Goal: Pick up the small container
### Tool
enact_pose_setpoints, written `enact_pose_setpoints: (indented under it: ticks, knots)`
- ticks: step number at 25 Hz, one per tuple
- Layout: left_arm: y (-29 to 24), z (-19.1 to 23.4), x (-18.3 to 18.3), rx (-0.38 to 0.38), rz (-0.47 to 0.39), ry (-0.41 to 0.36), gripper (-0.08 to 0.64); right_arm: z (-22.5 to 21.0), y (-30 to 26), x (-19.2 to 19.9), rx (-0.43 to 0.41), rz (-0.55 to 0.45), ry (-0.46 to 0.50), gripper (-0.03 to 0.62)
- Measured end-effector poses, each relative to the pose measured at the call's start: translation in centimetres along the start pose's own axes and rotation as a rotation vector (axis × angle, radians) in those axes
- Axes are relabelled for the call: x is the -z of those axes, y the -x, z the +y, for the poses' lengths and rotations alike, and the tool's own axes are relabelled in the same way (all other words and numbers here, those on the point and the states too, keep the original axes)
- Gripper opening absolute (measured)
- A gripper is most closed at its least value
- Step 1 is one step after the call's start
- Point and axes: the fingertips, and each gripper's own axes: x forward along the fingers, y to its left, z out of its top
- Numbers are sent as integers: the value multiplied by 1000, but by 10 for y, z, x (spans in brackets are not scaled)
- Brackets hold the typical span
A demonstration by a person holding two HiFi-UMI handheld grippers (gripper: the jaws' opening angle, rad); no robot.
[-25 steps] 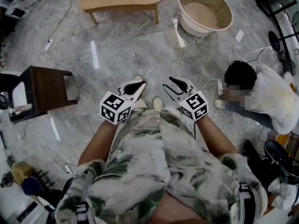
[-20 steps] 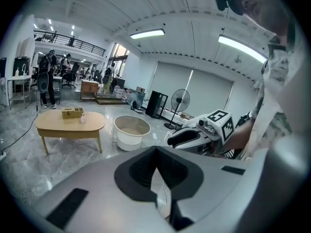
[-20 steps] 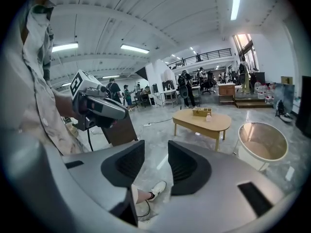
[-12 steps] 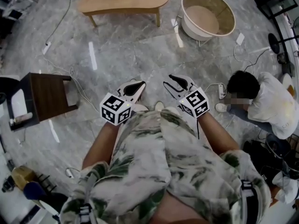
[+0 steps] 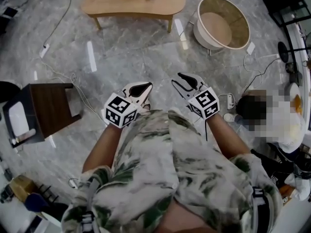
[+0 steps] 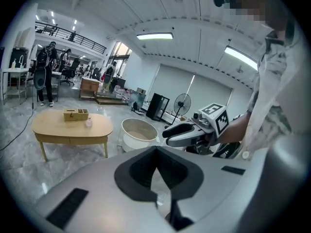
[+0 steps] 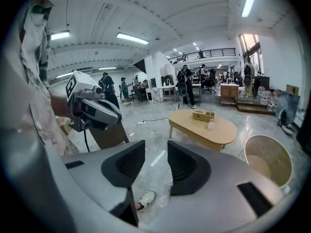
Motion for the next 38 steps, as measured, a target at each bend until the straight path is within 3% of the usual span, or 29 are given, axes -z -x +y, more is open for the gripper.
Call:
enact_pose_setpoints:
  ticks: [9, 21, 28, 38]
  knots:
    - [29, 96, -17, 16, 7, -1, 21, -12, -91, -39, 11, 48, -9, 158]
    - [29, 183, -43, 6, -12, 33, 21, -38, -173, -85, -8, 60, 2, 155]
    - [2, 233, -70, -26, -10, 64, 21, -96, -216, -108, -29, 60, -11, 153]
    - [-73, 300, -138, -59, 2, 88, 21, -214, -277, -144, -78, 64, 28, 150]
